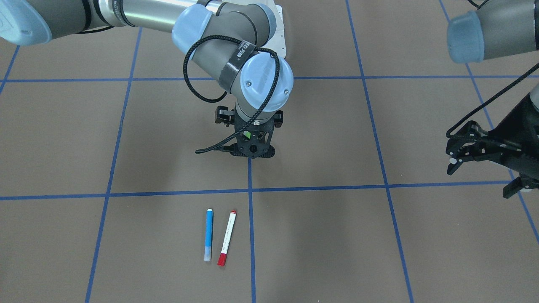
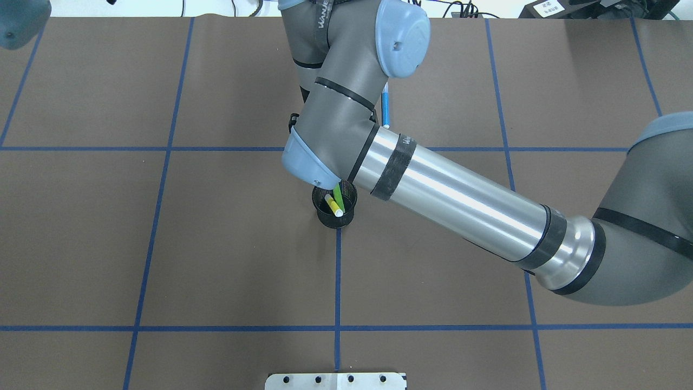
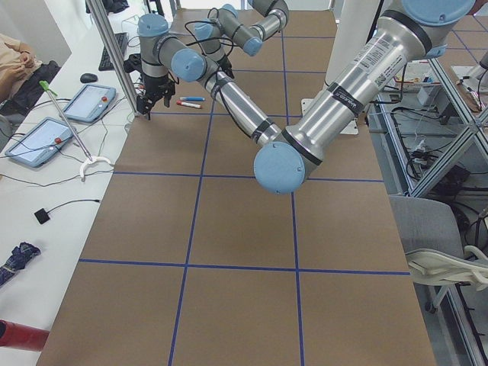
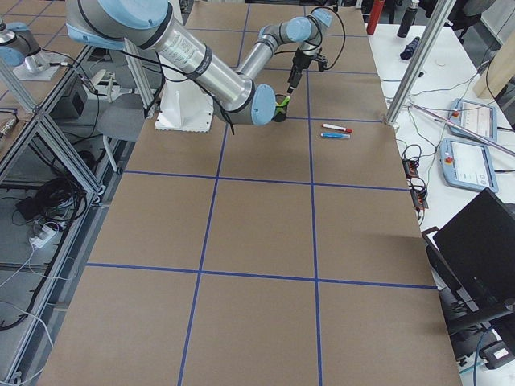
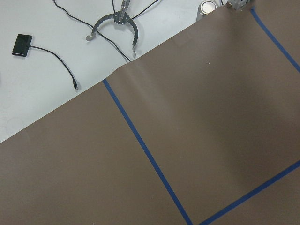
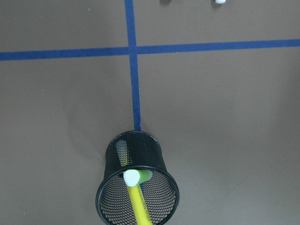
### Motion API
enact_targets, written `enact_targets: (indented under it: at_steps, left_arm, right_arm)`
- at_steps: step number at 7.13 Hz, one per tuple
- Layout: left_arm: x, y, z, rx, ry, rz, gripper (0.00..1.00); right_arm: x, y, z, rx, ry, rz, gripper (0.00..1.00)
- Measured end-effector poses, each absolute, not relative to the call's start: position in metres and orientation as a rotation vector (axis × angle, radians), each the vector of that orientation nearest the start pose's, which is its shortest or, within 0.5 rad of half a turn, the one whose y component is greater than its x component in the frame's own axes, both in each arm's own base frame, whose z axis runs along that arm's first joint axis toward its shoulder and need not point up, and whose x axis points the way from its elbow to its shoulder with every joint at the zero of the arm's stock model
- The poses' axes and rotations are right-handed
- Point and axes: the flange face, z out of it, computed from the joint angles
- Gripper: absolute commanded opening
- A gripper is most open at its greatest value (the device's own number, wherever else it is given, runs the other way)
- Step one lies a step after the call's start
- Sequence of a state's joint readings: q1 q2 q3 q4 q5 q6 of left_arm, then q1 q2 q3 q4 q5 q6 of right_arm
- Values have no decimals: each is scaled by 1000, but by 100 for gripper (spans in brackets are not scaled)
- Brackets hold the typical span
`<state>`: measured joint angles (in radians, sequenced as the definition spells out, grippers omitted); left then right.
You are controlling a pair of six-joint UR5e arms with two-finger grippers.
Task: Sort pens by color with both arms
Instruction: 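Lower the right gripper into the cup toward the highlighters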
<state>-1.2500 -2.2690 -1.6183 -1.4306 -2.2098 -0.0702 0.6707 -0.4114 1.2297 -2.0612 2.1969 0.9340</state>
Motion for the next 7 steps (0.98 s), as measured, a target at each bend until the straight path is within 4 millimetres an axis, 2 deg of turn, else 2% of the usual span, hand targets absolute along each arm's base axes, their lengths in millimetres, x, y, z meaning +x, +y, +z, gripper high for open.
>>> enact_targets:
  at_steps: [1,2,5,7]
  left_arm:
    - [146,-677,232,457,725,428,100]
    - [144,-677,232,458,725,426,100]
    - [143,-677,233,461,724,426,100]
    - [142,-676,236,460,724,426,100]
  right_arm:
    - [-579,-543,97,-271,-628,-61,90]
    - [-591,-546,105,-252,-628,-49,76]
    - [-602,-545,106,-236,-634,-48,48]
    - [-603,-544,105,-236,-634,-49,48]
